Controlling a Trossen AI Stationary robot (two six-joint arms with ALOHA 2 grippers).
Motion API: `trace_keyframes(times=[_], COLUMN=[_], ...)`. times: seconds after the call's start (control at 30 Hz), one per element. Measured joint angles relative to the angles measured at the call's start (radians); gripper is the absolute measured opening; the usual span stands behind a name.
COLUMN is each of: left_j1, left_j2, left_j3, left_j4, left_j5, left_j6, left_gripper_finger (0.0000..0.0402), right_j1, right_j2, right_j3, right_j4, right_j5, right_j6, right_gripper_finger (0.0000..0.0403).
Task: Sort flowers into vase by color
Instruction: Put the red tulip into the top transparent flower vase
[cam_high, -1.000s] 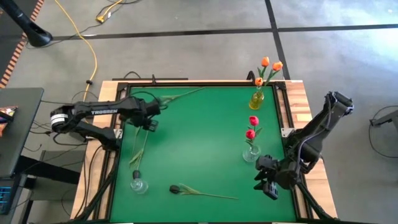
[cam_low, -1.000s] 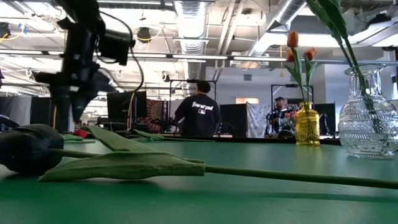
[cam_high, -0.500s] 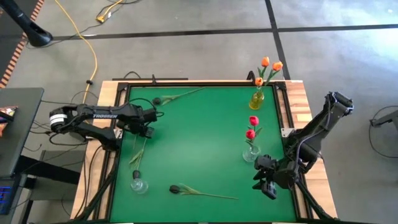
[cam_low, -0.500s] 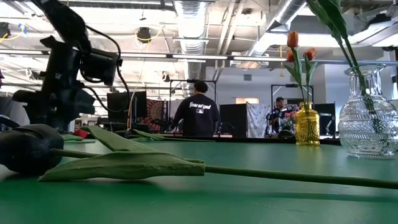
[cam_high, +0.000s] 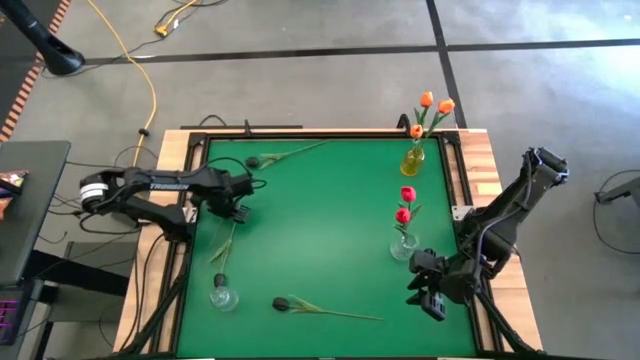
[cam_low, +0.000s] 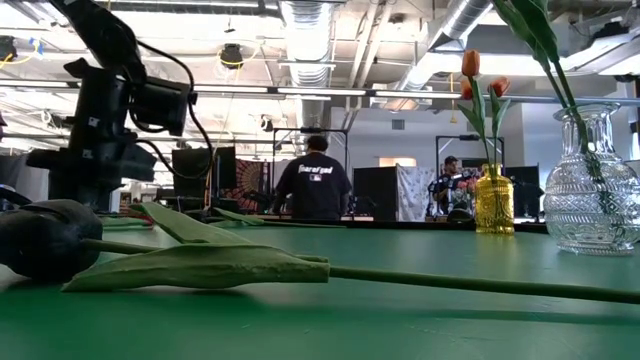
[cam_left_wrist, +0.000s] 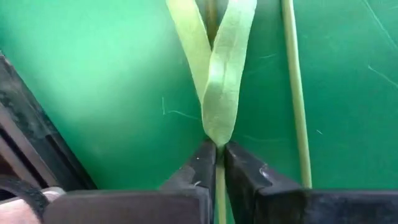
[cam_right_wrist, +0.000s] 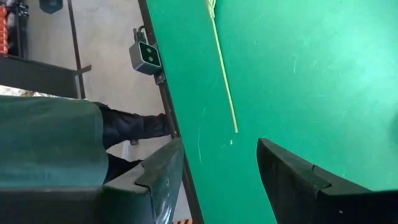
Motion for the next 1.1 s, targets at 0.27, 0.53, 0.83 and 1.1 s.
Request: trace_keyframes(times=[0.27,0.53,0.83,1.1], left_j1=[0.001,-0.002,-0.065,-0.174], left_j2=[0.002,-0.007,-0.008,0.051], left_j3=[0.194,0.559,0.771,0.772], left_j4=[-0.077,-0.018,0.527,1.052], left_j5=[-0.096,-0.162,0.010,0.188], left_j6=[0.073,0.232,0.397,0.429], left_gripper_finger=[0.0003,0.0001,0.0000,0.0000], right_j1=[0.000,-0.003,-0.006,-0.006], right_j2=[0.000,-0.013,-0.085,-0.177], right_j3=[0.000,0.000,0.000,0.000], right_j4=[-0.004,-0.006,-0.012,-0.049], right_j5=[-0.002,-0.032,-0.028,-0.024], right_j6=[-0.003,0.001,0.000,0.000], right_gripper_finger=[0.0230,0.0230,0.0230,0.0230])
